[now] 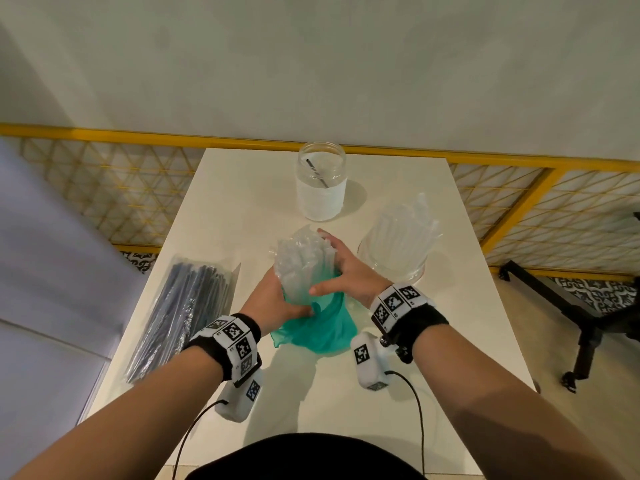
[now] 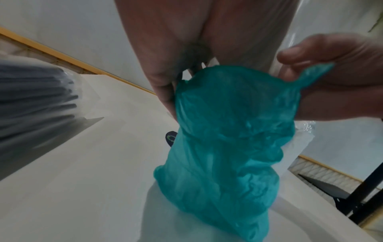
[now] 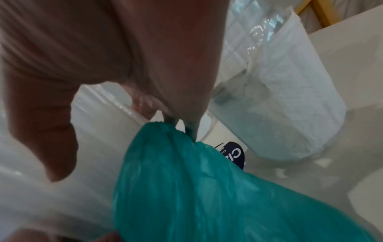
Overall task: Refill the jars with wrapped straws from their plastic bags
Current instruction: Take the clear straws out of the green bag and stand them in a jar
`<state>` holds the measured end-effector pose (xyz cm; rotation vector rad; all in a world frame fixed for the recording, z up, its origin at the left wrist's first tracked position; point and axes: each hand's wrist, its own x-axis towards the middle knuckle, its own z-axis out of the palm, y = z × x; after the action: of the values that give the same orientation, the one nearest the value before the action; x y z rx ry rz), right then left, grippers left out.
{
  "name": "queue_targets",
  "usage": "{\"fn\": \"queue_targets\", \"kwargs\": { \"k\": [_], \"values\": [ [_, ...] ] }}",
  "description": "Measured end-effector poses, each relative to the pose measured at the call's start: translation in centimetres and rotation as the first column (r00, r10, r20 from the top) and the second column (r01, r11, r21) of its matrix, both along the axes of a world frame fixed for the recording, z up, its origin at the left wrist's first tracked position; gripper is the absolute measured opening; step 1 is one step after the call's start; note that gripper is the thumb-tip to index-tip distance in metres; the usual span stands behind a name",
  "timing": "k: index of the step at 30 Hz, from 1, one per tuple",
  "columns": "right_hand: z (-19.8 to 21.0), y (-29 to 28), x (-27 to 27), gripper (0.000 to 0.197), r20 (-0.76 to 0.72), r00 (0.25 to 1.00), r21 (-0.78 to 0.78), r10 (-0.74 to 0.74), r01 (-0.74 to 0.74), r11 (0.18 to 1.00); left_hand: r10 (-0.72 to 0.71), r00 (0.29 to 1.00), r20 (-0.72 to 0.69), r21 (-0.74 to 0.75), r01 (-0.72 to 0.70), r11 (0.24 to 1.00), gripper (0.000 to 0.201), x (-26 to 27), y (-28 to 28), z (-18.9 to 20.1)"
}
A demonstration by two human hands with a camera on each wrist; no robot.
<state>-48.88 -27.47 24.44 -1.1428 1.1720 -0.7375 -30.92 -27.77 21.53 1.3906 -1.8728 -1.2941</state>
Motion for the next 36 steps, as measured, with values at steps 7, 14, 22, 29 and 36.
{"fn": "queue_targets", "kwargs": {
  "k": [7, 14, 22, 29, 36],
  "values": [
    [0.1, 0.0, -0.5, 0.063, -0.09, 0.993, 0.03, -0.075, 0.078, 0.997, -0.012, 0.998, -0.065, 0.078, 0.017, 0.997, 0.069, 0.1, 0.1, 0.1],
    [-0.1, 0.7, -0.8, 0.041, -0.101, 0.964, -0.027, -0.245, 0.243, 0.97, 0.1, 0.991, -0.092, 0.089, -0.091, 0.992, 0.043, -0.2, 0.1, 0.2],
    [3.9, 1.6, -1.2, 0.043, 0.009, 0.912, -0.185, -0.41, 0.405, 0.895, 0.148, 0.988, -0.042, 0.023, -0.147, 0.989, 0.047, -1.3, -0.3, 0.1],
    [12.4, 2.3, -4.0, 0.021, 0.119, 0.822, -0.452, -0.557, 0.544, 0.707, 0.172, 0.985, -0.003, 0.052, -0.171, 0.984, 0.04, -1.8, -0.4, 0.4],
    [15.8, 2.6, -7.5, 0.016, 0.04, 0.876, -0.609, -0.48, 0.402, 0.684, 0.18, 0.983, -0.036, 0.094, -0.176, 0.98, 0.043, -1.9, -0.1, 0.4]
  ]
}}
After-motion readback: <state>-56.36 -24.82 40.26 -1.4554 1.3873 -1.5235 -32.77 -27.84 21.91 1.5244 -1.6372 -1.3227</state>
